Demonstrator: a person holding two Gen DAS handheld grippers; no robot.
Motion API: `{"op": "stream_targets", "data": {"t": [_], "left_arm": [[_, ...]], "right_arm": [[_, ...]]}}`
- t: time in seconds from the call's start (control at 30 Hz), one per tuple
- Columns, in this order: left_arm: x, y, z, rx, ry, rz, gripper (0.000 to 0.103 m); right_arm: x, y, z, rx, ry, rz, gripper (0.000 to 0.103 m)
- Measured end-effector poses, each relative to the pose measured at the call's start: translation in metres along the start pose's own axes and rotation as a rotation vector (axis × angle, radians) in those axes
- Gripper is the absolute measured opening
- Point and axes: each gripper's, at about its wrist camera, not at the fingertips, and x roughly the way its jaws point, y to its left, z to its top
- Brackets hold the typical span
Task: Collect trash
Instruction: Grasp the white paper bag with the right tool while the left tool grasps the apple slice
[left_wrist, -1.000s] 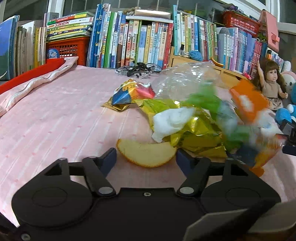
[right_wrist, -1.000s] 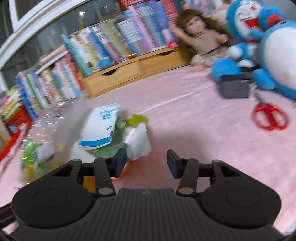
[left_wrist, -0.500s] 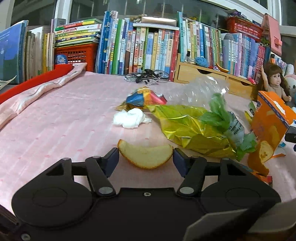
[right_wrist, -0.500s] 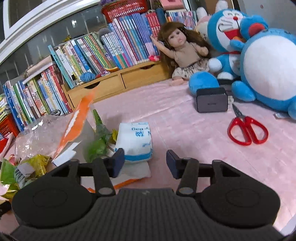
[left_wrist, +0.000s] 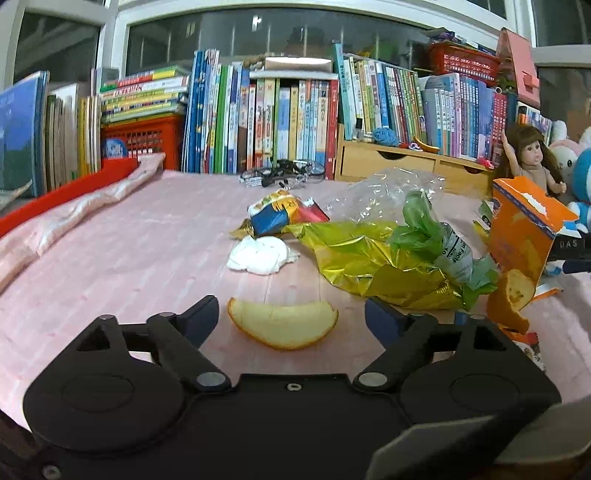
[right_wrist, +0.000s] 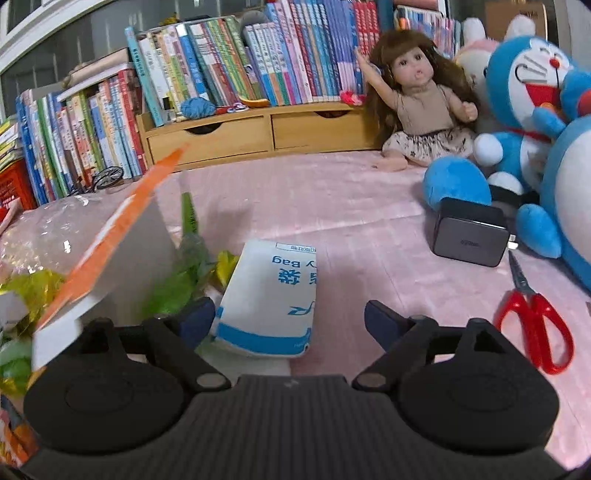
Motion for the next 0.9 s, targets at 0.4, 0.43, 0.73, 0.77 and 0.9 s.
{"op": "stream_targets", "data": {"t": [0.4, 0.43, 0.73, 0.77, 0.9], "left_arm": [[0.033, 0.003, -0.003, -0.038, 0.076, 0.022, 0.091], [0.034, 0.003, -0.003, -0.042, 0.080, 0.022, 0.086], [0.020, 0.006, 0.002, -0.054, 0.053, 0.008, 0.053], [0.017, 0.006, 0.002, -0.050, 0.053, 0.005, 0.053], [-0.001, 0.003, -0.001, -0.034, 0.026, 0.000, 0.053]], "right_arm": [[-0.015, -0.007, -0.008, 0.002, -0.024, 0.063, 0.042], [-0.019, -0.008, -0.009, 0.005, -0.033, 0.062, 0.039], [-0.053, -0.013, -0.023, -0.025, -0.071, 0.074, 0.036], [-0.058, -0.014, -0.025, -0.022, -0.072, 0.078, 0.035], [-0.081, -0.018, -0.031, -0.035, -0.043, 0.087, 0.045]]}}
